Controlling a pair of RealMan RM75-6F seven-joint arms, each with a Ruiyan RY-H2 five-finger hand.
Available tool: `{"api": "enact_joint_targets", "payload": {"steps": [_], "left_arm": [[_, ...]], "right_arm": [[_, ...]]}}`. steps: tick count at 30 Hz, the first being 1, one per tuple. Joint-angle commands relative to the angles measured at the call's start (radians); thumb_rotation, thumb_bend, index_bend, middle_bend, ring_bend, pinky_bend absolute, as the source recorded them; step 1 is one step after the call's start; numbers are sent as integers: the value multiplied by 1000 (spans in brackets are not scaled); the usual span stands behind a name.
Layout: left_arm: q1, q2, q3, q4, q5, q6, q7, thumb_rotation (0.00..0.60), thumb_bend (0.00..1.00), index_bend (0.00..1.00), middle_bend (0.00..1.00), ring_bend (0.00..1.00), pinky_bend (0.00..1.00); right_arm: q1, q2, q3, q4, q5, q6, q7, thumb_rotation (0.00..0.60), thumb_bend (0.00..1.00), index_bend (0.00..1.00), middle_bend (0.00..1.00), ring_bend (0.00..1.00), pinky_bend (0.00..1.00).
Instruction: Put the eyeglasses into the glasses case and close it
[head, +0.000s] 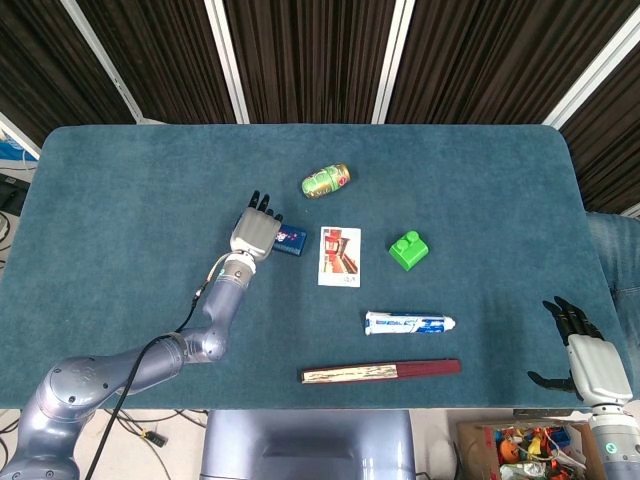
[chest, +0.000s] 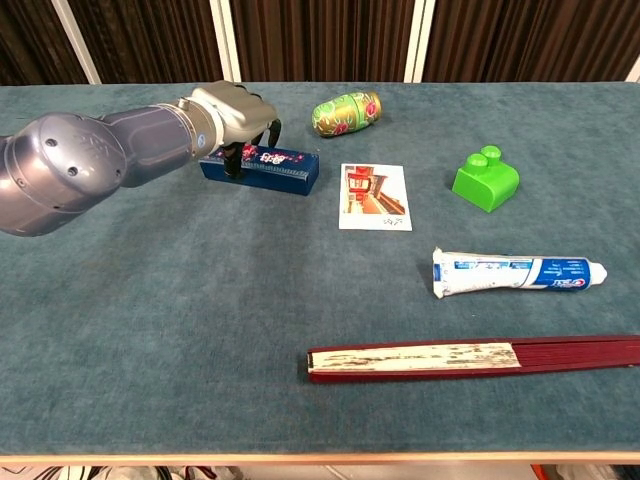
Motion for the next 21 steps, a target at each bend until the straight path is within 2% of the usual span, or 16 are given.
{"api": "enact_joint_targets", "payload": {"steps": [1,21], "left_arm": [[-2,-1,3,1,0,2,-2,600,311,261,328,0,0],[-9,-5,17,9,-18,11,-4,600,361,270,348,0,0]], "right_arm": [[0,0,0,0,0,0,0,600,104,103,0,38,178],[0,0,0,-1,5,-1,-5,600,103,103,0,38,178]]}}
